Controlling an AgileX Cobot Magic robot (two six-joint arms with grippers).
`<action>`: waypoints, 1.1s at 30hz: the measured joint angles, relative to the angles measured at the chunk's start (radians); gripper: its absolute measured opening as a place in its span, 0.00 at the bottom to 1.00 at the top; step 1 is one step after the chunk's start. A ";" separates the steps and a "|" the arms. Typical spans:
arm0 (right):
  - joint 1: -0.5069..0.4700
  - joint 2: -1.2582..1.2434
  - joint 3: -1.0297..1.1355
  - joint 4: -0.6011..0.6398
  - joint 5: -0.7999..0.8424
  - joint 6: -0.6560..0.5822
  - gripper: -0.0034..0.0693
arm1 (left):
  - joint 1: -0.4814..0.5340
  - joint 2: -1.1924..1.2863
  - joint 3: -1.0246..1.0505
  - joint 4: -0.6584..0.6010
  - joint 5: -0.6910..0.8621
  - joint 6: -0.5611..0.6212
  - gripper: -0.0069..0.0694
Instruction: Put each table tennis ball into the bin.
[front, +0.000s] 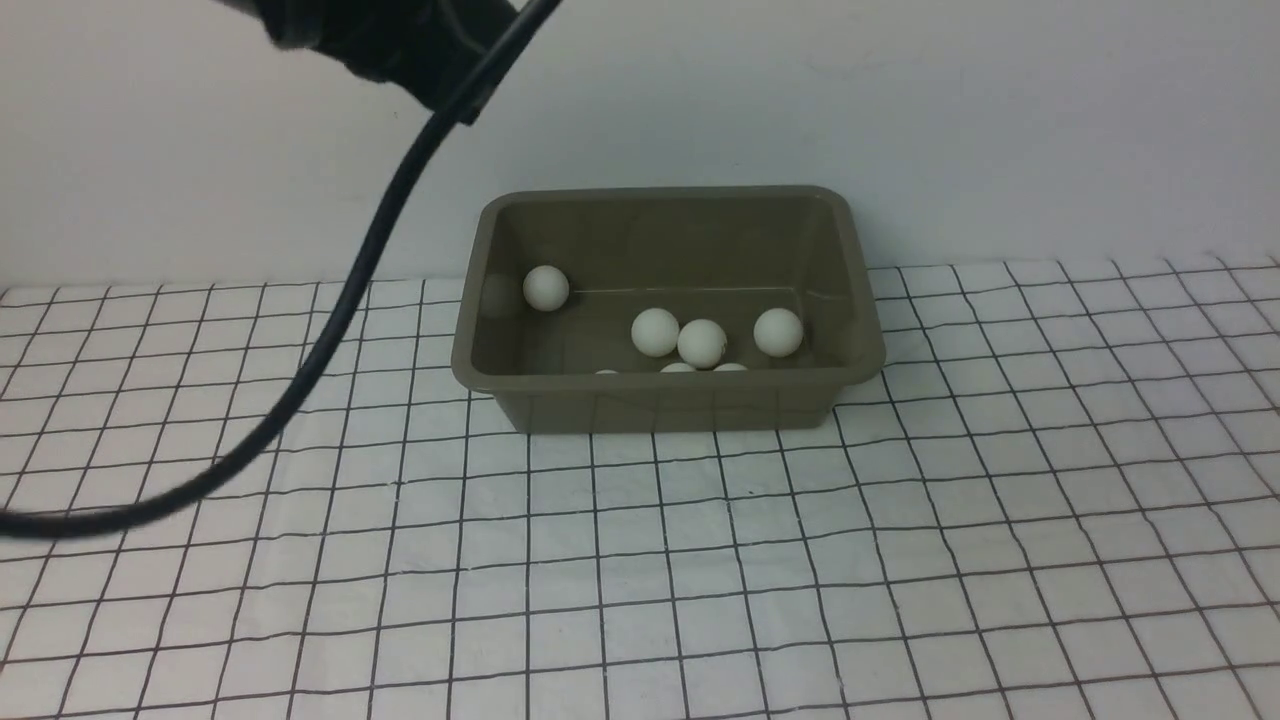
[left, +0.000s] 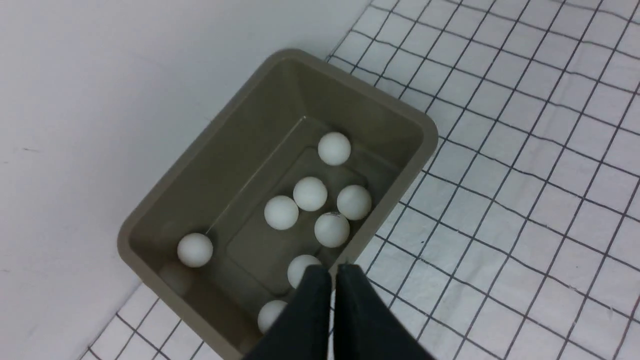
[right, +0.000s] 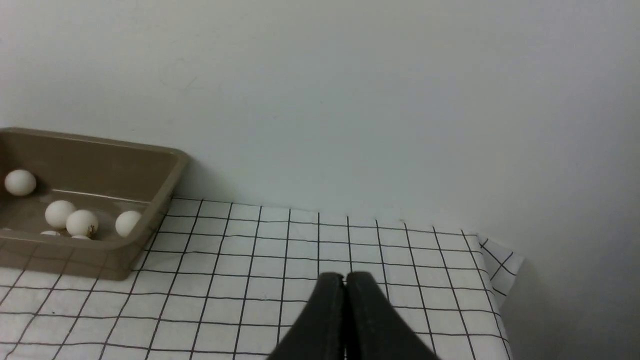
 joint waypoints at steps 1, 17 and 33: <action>0.000 -0.014 0.005 -0.002 0.007 0.008 0.02 | 0.000 -0.034 0.052 -0.001 -0.039 0.001 0.09; 0.000 -0.031 0.022 -0.050 0.014 0.030 0.02 | 0.000 -0.396 0.562 -0.098 -0.339 -0.063 0.09; 0.000 -0.031 0.022 -0.050 0.014 0.030 0.02 | 0.005 -0.364 0.576 -0.065 -0.279 -0.024 0.09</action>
